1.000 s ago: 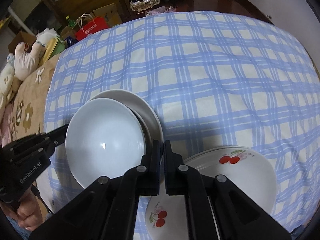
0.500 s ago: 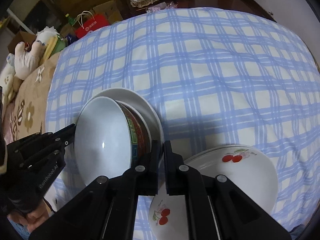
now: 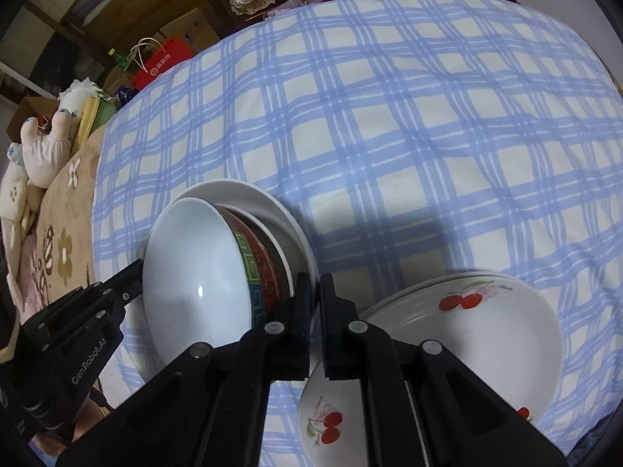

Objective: Organize plates and bowls
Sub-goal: 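Carry the bowl and plate stack across the cloth with both grippers, then lower the stack onto the cloth with both grippers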

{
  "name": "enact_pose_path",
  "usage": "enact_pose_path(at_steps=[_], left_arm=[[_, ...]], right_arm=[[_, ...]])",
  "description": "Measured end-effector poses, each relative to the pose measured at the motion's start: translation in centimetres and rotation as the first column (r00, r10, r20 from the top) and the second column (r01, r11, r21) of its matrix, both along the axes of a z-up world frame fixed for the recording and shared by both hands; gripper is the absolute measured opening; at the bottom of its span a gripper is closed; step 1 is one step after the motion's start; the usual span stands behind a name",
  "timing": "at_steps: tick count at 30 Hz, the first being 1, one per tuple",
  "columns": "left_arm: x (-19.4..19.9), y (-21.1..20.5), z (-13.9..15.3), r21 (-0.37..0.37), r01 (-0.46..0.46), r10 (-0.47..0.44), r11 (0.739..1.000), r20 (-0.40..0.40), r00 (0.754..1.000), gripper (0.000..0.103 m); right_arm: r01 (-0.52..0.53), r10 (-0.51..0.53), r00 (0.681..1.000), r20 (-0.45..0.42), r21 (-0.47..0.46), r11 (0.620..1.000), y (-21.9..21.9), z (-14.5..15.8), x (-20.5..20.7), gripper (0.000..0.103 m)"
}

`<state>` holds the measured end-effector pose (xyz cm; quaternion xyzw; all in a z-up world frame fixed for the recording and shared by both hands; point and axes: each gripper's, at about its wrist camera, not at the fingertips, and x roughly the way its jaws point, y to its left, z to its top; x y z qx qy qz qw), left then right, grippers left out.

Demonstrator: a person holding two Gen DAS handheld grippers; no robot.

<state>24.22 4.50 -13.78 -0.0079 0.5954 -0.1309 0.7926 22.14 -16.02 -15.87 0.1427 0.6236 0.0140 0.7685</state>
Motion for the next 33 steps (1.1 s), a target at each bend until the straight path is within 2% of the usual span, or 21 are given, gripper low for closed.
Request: enact_pose_path(at_steps=[7, 10, 12, 21, 28, 33], left_arm=[[-0.1, 0.8, 0.0, -0.041, -0.016, 0.017, 0.999, 0.01, 1.0, 0.002], [-0.4, 1.3, 0.2, -0.058, -0.025, 0.025, 0.998, 0.012, 1.0, 0.002], [-0.4, 1.6, 0.3, -0.077, -0.04, 0.04, 0.996, 0.001, 0.999, 0.002], [-0.6, 1.9, 2.5, -0.127, -0.033, 0.034, 0.991, 0.005, 0.999, 0.002], [-2.4, 0.2, 6.0, -0.145, 0.005, 0.002, 0.989, 0.049, 0.999, 0.002], [-4.5, -2.6, 6.9, -0.134, 0.049, -0.042, 0.99, 0.05, 0.998, 0.002]], right_arm=[[0.03, -0.03, 0.999, 0.024, -0.01, 0.999, 0.2, 0.5, -0.6, 0.006], [-0.016, 0.018, 0.999, 0.041, -0.053, 0.998, 1.0, 1.2, -0.7, 0.006], [-0.025, 0.028, 0.998, 0.049, -0.048, 0.999, 0.8, 1.5, -0.7, 0.006], [-0.025, 0.029, 0.995, 0.096, -0.05, 0.998, 0.2, 4.5, -1.2, 0.006], [0.004, 0.003, 0.99, 0.139, -0.053, 0.999, -1.6, 7.7, -3.6, 0.006], [0.05, -0.042, 0.99, 0.138, -0.058, 0.997, -4.2, 8.4, -6.4, 0.006]])
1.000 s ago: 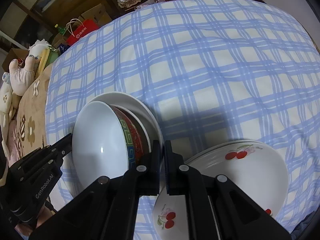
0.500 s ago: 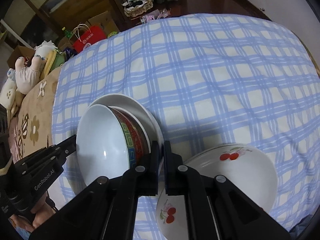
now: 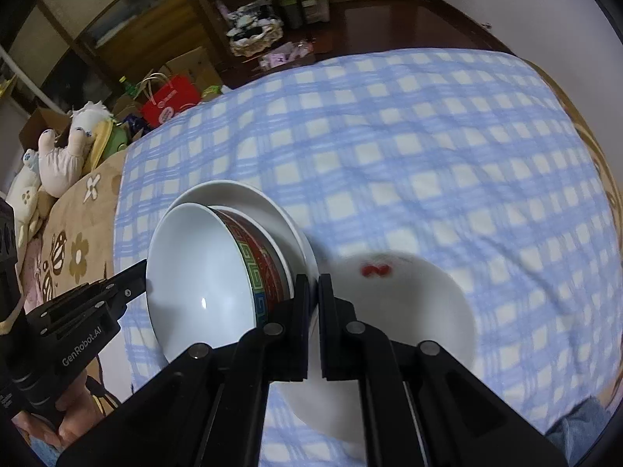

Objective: Organize plates and bowls
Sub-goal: 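Lower the stack onto the cloth with both grippers, then open both grippers off the stack rim and pull them back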

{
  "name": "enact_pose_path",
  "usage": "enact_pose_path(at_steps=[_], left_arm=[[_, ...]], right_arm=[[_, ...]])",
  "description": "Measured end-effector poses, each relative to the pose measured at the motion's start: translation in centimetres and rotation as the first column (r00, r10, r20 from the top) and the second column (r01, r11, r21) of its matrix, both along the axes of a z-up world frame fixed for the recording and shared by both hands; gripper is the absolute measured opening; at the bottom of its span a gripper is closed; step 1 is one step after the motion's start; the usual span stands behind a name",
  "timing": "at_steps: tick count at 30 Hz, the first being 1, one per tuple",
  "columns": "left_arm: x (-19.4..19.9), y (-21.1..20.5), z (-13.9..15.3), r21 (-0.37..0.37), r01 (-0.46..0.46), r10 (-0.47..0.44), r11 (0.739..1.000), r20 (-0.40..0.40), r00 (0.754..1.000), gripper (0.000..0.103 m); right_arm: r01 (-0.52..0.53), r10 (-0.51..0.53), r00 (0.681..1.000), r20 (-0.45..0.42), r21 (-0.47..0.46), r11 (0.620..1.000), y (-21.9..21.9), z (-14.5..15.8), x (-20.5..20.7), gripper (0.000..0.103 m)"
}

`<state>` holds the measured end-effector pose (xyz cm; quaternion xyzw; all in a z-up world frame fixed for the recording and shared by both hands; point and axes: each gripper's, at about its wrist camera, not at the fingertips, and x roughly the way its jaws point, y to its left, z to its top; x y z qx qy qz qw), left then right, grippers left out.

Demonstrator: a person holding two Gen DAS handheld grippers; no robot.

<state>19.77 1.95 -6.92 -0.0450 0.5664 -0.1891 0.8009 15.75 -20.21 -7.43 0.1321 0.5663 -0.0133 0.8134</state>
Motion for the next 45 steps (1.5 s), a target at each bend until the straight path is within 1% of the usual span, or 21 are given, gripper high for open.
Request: enact_pose_path(at_steps=[2, 7, 13, 18, 23, 27, 30, 32, 34, 36, 39, 41, 42, 43, 44, 45], left_arm=[[-1.1, -1.4, 0.0, 0.005, 0.026, -0.026, 1.0, 0.004, 1.0, 0.002], [-3.2, -4.6, -1.0, 0.005, 0.066, -0.066, 0.998, -0.021, 0.998, 0.002], [-4.2, -7.7, -2.6, 0.038, 0.102, -0.1, 0.994, -0.054, 0.994, 0.002], [-4.2, -9.3, -3.8, 0.07, 0.118, -0.113, 0.99, -0.071, 0.991, 0.002], [-3.6, -9.8, -3.8, 0.072, 0.123, -0.118, 0.99, -0.067, 0.991, 0.002], [-3.3, -9.8, -3.9, 0.066, 0.127, -0.122, 0.99, -0.07, 0.99, 0.003], [-3.6, -10.3, -3.8, 0.094, 0.138, -0.134, 0.986, -0.045, 0.99, 0.003], [-4.1, -10.7, -3.5, 0.131, 0.134, -0.136, 0.982, 0.002, 0.991, 0.004], [-4.4, -11.0, -3.0, 0.15, 0.135, -0.143, 0.979, 0.044, 0.989, 0.005], [-4.5, -11.0, -2.6, 0.148, 0.14, -0.15, 0.979, 0.063, 0.987, 0.007], [-4.7, -10.7, -1.8, 0.145, 0.135, -0.148, 0.98, 0.081, 0.986, 0.008], [-4.9, -10.5, -1.2, 0.166, 0.121, -0.141, 0.979, 0.11, 0.984, 0.012], [-5.1, -10.2, -0.9, 0.176, 0.116, -0.139, 0.977, 0.123, 0.983, 0.012], [-5.3, -10.1, -0.6, 0.191, 0.115, -0.142, 0.975, 0.135, 0.981, 0.014], [-5.5, -9.9, -0.4, 0.199, 0.116, -0.146, 0.973, 0.139, 0.98, 0.018], [-5.7, -9.7, -0.2, 0.203, 0.12, -0.15, 0.972, 0.138, 0.979, 0.019]], right_arm=[[0.012, -0.012, 1.0, -0.001, -0.012, 1.0, -1.2, 0.0, -1.3, 0.006], [0.063, -0.063, 0.998, -0.014, -0.015, 0.998, -4.2, -0.9, -3.9, 0.006], [0.094, -0.094, 0.995, -0.029, -0.004, 0.996, -6.8, -2.7, -5.6, 0.006], [0.107, -0.106, 0.994, -0.037, 0.01, 0.994, -8.0, -4.4, -5.8, 0.006], [0.127, -0.126, 0.992, -0.018, 0.036, 0.991, -9.0, -5.1, -5.7, 0.006], [0.11, -0.11, 0.994, 0.004, 0.025, 0.994, -9.0, -5.2, -5.6, 0.006], [0.097, -0.098, 0.995, 0.012, 0.019, 0.995, -8.9, -5.1, -5.6, 0.006], [0.086, -0.086, 0.996, 0.019, 0.006, 0.996, -8.7, -5.0, -5.6, 0.006], [0.074, -0.073, 0.997, 0.035, -0.025, 0.997, -8.4, -4.7, -5.8, 0.006], [0.07, -0.068, 0.996, 0.05, -0.038, 0.997, -8.4, -4.3, -5.9, 0.006], [0.084, -0.084, 0.994, 0.07, -0.009, 0.996, -9.0, -3.7, -6.4, 0.006], [0.091, -0.091, 0.992, 0.088, 0.008, 0.996, -9.1, -3.3, -6.7, 0.007], [0.092, -0.093, 0.99, 0.106, 0.012, 0.996, -9.2, -2.9, -7.1, 0.008], [0.089, -0.089, 0.988, 0.13, 0.007, 0.996, -9.1, -2.5, -7.5, 0.008], [0.087, -0.086, 0.985, 0.151, -0.003, 0.996, -9.0, -2.1, -7.8, 0.008], [0.09, -0.087, 0.982, 0.165, -0.012, 0.996, -8.9, -1.7, -8.0, 0.008]])
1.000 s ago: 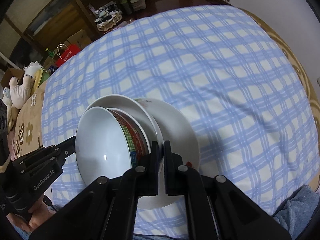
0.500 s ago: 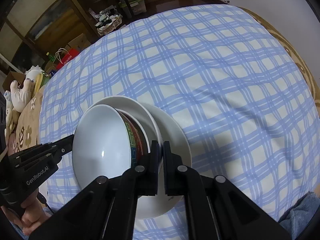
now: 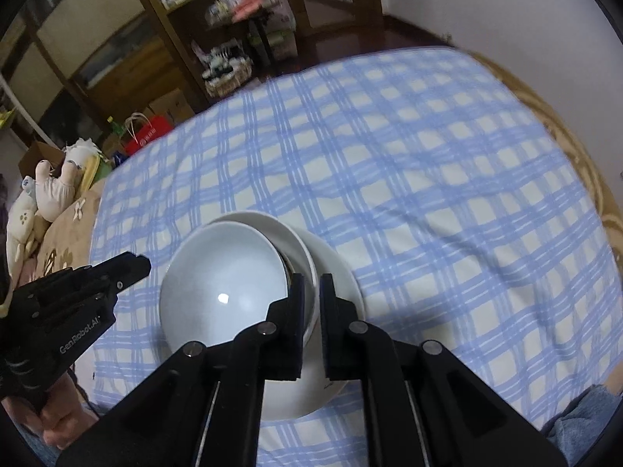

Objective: Organize plates and bowls

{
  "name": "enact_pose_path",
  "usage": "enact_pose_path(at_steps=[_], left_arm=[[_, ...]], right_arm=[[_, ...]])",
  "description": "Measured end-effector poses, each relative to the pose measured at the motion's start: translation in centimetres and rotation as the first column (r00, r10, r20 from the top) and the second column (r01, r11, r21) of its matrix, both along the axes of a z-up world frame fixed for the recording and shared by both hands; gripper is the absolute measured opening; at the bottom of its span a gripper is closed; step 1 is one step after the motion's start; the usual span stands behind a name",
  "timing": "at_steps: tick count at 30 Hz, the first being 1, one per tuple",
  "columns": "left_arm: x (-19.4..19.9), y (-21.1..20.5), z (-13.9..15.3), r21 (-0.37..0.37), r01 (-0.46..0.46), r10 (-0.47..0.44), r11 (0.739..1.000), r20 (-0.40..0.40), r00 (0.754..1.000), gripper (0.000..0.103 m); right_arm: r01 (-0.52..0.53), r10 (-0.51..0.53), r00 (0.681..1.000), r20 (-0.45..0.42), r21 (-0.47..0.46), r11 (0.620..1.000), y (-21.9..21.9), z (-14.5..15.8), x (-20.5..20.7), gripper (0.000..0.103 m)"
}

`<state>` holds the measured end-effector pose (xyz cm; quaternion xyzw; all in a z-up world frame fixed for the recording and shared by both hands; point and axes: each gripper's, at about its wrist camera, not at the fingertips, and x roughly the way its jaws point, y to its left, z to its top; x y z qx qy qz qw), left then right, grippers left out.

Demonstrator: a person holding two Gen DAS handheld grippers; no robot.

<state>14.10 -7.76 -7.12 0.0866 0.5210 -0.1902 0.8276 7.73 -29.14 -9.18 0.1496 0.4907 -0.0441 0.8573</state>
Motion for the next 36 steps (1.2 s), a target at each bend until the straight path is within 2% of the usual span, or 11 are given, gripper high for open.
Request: enact_pose_path(at_steps=[2, 4, 6, 8, 15, 17, 21, 25, 28, 31, 36], left_arm=[[-0.5, 0.5, 0.6, -0.004, 0.0, 0.0, 1.0, 0.009, 1.0, 0.019], [-1.2, 1.2, 1.3, -0.008, -0.013, 0.014, 1.0, 0.04, 0.999, 0.021], [-2.0, 2.0, 2.1, -0.018, -0.023, 0.024, 1.0, 0.067, 0.997, 0.026], [-2.7, 2.6, 2.5, -0.021, -0.017, 0.019, 1.0, 0.074, 0.997, 0.04], [-5.9, 3.9, 4.5, -0.001, -0.029, 0.028, 1.0, 0.195, 0.98, 0.055], [-6.7, 4.4, 5.1, -0.01, -0.037, 0.038, 0.999, 0.214, 0.976, 0.072], [-8.4, 5.4, 6.1, -0.027, -0.053, 0.058, 0.998, 0.266, 0.962, 0.078], [-10.7, 6.4, 7.3, -0.056, -0.069, 0.085, 0.996, 0.377, 0.922, 0.092], [-12.4, 7.2, 8.2, -0.099, -0.06, 0.098, 0.993, 0.448, 0.889, 0.098], [-13.3, 8.0, 8.6, -0.151, -0.064, 0.127, 0.986, 0.453, 0.883, 0.099], [-14.6, 9.1, 8.4, -0.157, -0.13, 0.194, 0.979, 0.526, 0.828, 0.099]], right_arm=[[0.01, -0.009, 0.999, 0.044, -0.025, 1.0, 0.2, 0.9, -0.9, 0.01], [0.021, -0.017, 0.996, 0.09, -0.045, 0.999, 0.3, 2.1, -2.2, 0.02], [0.02, -0.013, 0.991, 0.13, -0.059, 0.998, 0.4, 2.9, -3.1, 0.039], [0.019, -0.005, 0.985, 0.175, -0.083, 0.996, 0.6, 3.8, -4.3, 0.041], [0.028, 0.009, 0.965, 0.26, -0.137, 0.99, 1.4, 5.2, -7.7, 0.066], [0.032, 0.013, 0.959, 0.284, -0.152, 0.988, 1.6, 5.7, -8.5, 0.069], [0.064, -0.004, 0.939, 0.344, -0.162, 0.985, 1.7, 6.5, -10.5, 0.079], [0.071, 0.011, 0.922, 0.387, -0.198, 0.978, 2.2, 7.0, -12.2, 0.083], [0.083, 0.015, 0.907, 0.42, -0.214, 0.973, 2.5, 7.5, -13.1, 0.094], [0.099, 0.015, 0.892, 0.451, -0.229, 0.968, 3.1, 7.9, -14.0, 0.102], [0.101, 0.012, 0.878, 0.479, -0.208, 0.973, 3.6, 7.7, -15.2, 0.103]])
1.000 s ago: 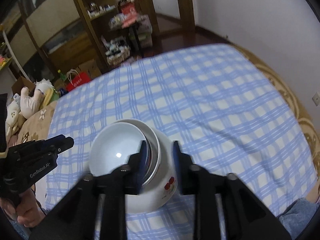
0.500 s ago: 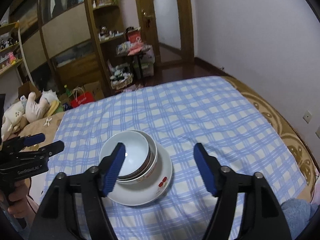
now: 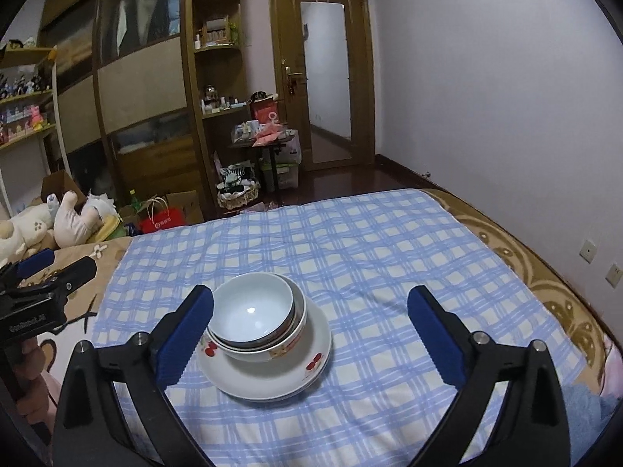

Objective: Organize plates and bowls

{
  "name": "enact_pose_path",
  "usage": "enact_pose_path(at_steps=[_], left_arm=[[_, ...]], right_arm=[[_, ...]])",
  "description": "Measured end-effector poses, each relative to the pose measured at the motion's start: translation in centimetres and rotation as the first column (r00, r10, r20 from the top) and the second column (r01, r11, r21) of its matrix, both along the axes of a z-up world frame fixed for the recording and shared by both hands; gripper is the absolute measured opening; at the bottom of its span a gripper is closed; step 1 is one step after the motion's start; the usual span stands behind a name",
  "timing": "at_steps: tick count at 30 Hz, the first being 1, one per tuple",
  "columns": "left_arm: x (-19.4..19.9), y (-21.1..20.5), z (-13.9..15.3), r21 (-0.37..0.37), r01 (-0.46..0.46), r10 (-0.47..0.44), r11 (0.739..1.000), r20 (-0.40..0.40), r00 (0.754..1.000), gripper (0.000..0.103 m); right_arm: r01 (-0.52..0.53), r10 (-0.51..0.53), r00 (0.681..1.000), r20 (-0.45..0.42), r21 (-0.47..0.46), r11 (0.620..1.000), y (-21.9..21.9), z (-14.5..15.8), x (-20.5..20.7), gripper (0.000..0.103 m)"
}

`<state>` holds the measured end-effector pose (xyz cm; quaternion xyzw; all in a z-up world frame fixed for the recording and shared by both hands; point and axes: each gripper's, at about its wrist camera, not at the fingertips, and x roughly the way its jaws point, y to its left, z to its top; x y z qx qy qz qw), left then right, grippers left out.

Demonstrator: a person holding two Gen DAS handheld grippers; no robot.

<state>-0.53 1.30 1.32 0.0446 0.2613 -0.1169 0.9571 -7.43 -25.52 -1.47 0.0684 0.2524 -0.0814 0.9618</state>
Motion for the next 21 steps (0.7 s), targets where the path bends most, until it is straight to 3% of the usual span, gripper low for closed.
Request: enact_pose_path(at_steps=[9, 21], left_arm=[[-1.6, 0.5, -0.5, -0.025, 0.06, -0.059, 0.998, 0.031, 0.998, 0.099], [-2.3, 1.3, -0.7, -0.019, -0.005, 0.006, 1.0, 0.053, 0.999, 0.099]], right_arm=[[0.019, -0.019, 1.0, 0.001, -0.039, 0.999, 0.4, -0.3, -1.2, 0.103], [0.04, -0.039, 0.999, 0.013, -0.098, 0.994, 0.7, 0.1, -1.6, 0.103]])
